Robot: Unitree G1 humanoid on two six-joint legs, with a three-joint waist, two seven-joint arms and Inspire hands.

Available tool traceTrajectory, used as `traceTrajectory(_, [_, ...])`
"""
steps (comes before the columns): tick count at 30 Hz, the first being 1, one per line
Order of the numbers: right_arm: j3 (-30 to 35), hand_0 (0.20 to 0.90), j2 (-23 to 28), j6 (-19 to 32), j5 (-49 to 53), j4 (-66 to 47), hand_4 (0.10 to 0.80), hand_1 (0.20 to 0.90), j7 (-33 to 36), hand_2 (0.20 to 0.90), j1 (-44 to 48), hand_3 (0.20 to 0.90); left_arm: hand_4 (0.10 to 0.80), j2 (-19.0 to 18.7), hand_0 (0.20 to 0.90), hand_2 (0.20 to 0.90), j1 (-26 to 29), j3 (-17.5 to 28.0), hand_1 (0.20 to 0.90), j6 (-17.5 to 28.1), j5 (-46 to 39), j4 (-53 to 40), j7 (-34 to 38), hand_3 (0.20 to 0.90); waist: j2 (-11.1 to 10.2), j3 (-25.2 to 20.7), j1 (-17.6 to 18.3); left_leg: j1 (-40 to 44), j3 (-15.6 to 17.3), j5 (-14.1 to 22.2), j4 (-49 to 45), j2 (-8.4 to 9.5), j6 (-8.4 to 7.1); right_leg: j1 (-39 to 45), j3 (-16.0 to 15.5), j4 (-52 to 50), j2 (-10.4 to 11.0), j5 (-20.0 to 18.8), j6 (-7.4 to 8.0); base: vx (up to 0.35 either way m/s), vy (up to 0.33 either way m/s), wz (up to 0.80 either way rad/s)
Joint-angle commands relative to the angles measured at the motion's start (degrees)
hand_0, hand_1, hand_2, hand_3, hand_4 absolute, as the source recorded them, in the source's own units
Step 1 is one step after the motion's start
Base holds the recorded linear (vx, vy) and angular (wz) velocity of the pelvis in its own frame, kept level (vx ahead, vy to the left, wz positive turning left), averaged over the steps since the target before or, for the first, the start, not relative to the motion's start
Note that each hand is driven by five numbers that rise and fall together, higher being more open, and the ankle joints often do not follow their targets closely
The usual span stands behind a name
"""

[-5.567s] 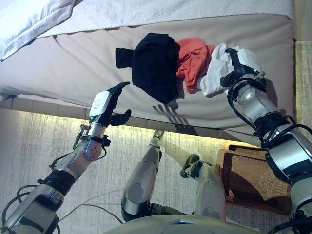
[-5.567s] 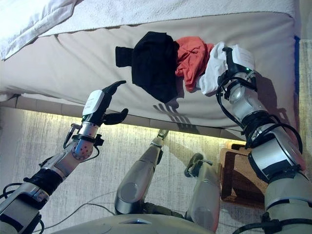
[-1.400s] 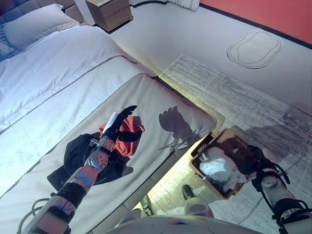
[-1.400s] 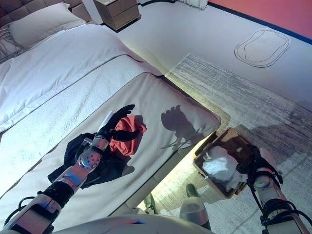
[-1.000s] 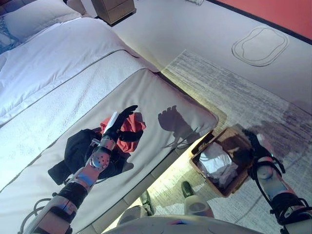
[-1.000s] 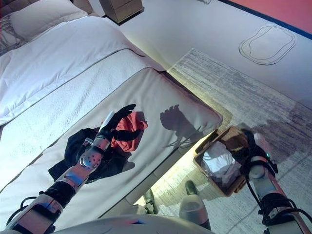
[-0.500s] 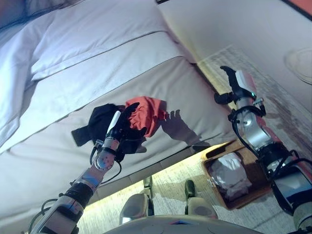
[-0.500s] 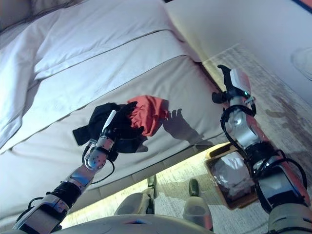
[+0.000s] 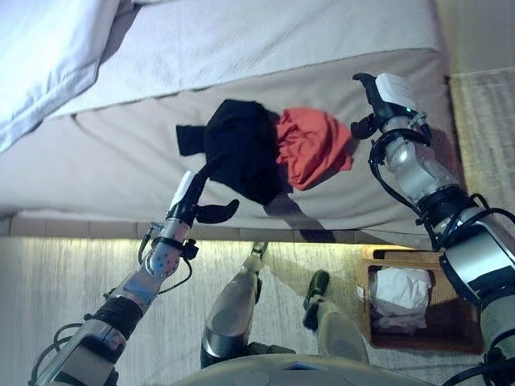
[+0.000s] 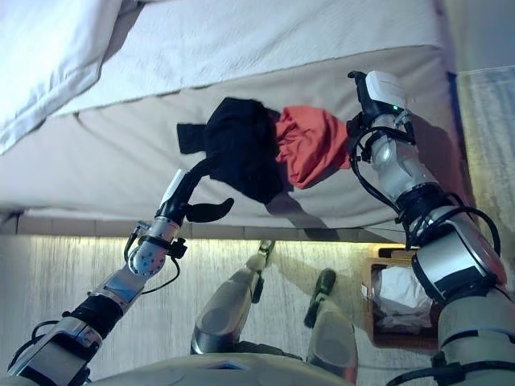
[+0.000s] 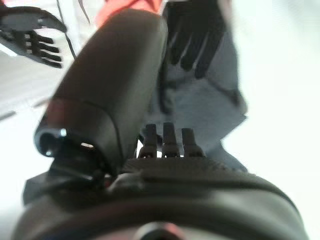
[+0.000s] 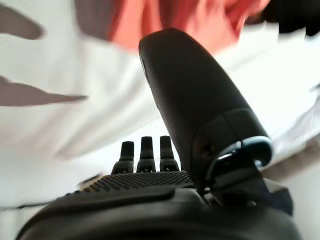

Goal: Pick up the clothes from the bed and place them into the basket

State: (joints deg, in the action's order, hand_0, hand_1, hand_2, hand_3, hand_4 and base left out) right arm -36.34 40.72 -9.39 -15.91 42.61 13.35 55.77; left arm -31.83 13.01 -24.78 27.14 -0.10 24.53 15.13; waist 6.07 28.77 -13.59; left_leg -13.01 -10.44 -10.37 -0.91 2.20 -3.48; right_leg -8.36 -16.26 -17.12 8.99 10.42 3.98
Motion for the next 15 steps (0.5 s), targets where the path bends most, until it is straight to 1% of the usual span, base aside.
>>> traceTrajectory(1, [-4.6,0.900,3.7,-0.7,-1.9,-3.5,0.800,0.900,0.8,0.900,9.6,0.900,0.800,-3.1,0.900,0.900,0.9,4.7,0.900,8.1,-3.6,-10.1,-0.3,0.900,-1.6,-1.1,-1.5,-3.7,-0.8,11.9,-14.7,5.34,3.17,-5.2,-2.3,-4.4,-2.2,-2.1,-6.25,0.027,-0.002,0.38])
traceTrajectory(2, [-5.0,0.900,3.6,-1.4,-2.0,-3.0,0.800,0.900,0.2,0.900,10.1,0.900,0.800,-3.5,0.900,0.900,0.6,5.0,0.900,8.0,-4.1,-11.3,-0.5,0.900,-1.5,-0.4,-2.0,-4.7,-0.6,12.1,-16.0,5.51,3.37,-6.0,-2.7,-6.2,-1.7,-1.5,-6.35,0.117,-0.050,0.38])
traceTrajectory(3, [-5.6,0.900,3.0,-2.2,-1.8,-2.1,0.800,0.900,-0.3,0.900,10.7,0.900,0.800,-3.7,0.900,0.900,0.6,5.3,0.900,7.9,-4.4,-12.1,-0.8,0.900,-1.6,0.5,-2.6,-5.1,-0.3,13.9,-17.9,5.65,3.35,-6.6,-2.5,-8.9,-1.2,0.4,-6.06,0.111,-0.052,0.37])
traceTrajectory(6, [-6.3,0.900,2.2,-2.9,-2.7,-0.5,0.800,0.900,-2.4,0.900,11.7,0.900,0.800,-3.9,0.900,0.900,-0.2,5.7,0.900,8.2,-5.3,-14.3,-0.8,0.900,-1.4,1.0,-3.9,-8.5,-0.3,15.0,-21.4,6.33,3.71,-9.5,-3.0,-13.4,-0.3,2.0,-6.28,0.072,-0.008,0.28])
traceTrajectory(12, [-8.0,0.900,1.0,-4.5,-4.5,3.3,0.800,0.900,-6.3,0.900,12.1,0.900,0.800,-4.4,0.900,0.900,-1.3,5.5,0.900,7.5,-5.4,-16.7,-1.1,0.900,-1.1,1.0,-5.2,-15.4,0.0,16.7,-27.7,7.21,4.68,-15.8,-3.0,-21.1,0.7,4.4,-6.79,0.012,0.002,0.14])
traceTrajectory(15, [-8.4,0.900,0.6,-4.7,-5.8,6.3,0.800,0.900,-7.9,0.900,11.3,0.900,0.800,-4.7,0.900,0.900,-2.2,5.3,0.900,8.3,-5.7,-17.2,-1.0,0.900,-0.8,1.0,-5.6,-18.0,0.3,17.5,-30.3,7.38,5.14,-18.3,-2.9,-23.6,0.8,5.0,-6.98,0.000,-0.013,0.10])
